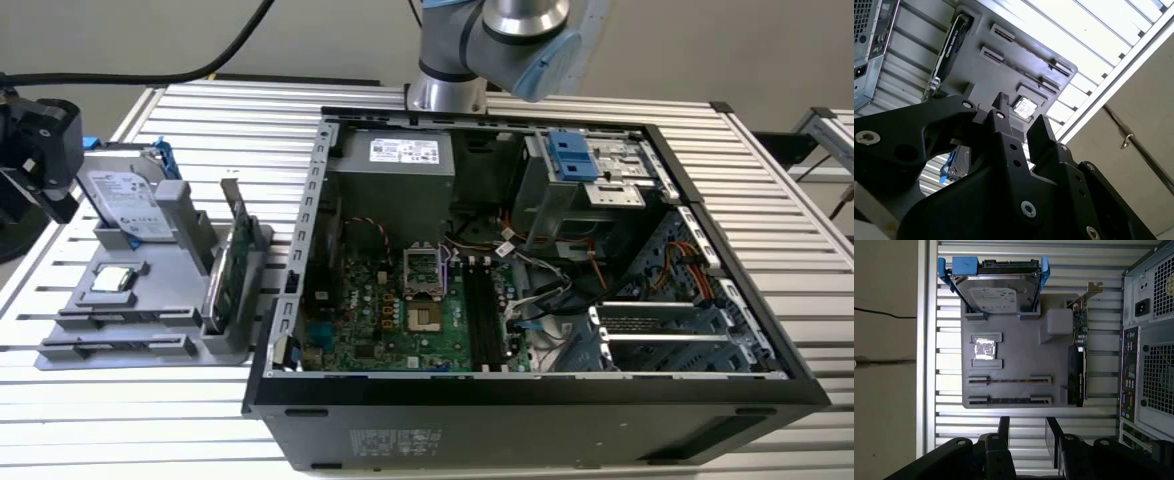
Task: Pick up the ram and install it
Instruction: 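Reach for the ram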
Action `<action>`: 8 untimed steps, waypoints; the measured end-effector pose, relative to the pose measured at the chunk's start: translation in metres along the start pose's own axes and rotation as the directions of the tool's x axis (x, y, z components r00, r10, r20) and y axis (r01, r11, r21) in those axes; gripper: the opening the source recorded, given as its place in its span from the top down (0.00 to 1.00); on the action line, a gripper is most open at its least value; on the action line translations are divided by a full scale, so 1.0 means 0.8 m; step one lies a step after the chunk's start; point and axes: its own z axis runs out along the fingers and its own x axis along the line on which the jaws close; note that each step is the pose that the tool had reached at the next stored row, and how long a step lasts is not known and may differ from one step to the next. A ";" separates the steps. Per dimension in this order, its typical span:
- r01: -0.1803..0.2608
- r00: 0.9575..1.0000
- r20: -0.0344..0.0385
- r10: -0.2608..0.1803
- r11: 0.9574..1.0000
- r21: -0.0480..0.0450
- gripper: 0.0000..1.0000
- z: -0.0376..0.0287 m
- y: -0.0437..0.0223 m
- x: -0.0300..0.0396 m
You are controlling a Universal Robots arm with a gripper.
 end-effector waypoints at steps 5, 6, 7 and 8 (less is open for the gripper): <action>-0.062 0.998 0.003 0.062 0.998 0.000 0.00 0.0001 0.0000 0.0000; -0.074 0.997 0.004 0.074 0.997 0.000 0.00 0.0001 0.0000 0.0000; -0.087 0.996 0.004 0.087 0.996 0.001 0.00 0.0002 0.0000 0.0000; -0.099 0.995 0.005 0.099 0.995 0.001 0.00 0.0002 0.0000 0.0000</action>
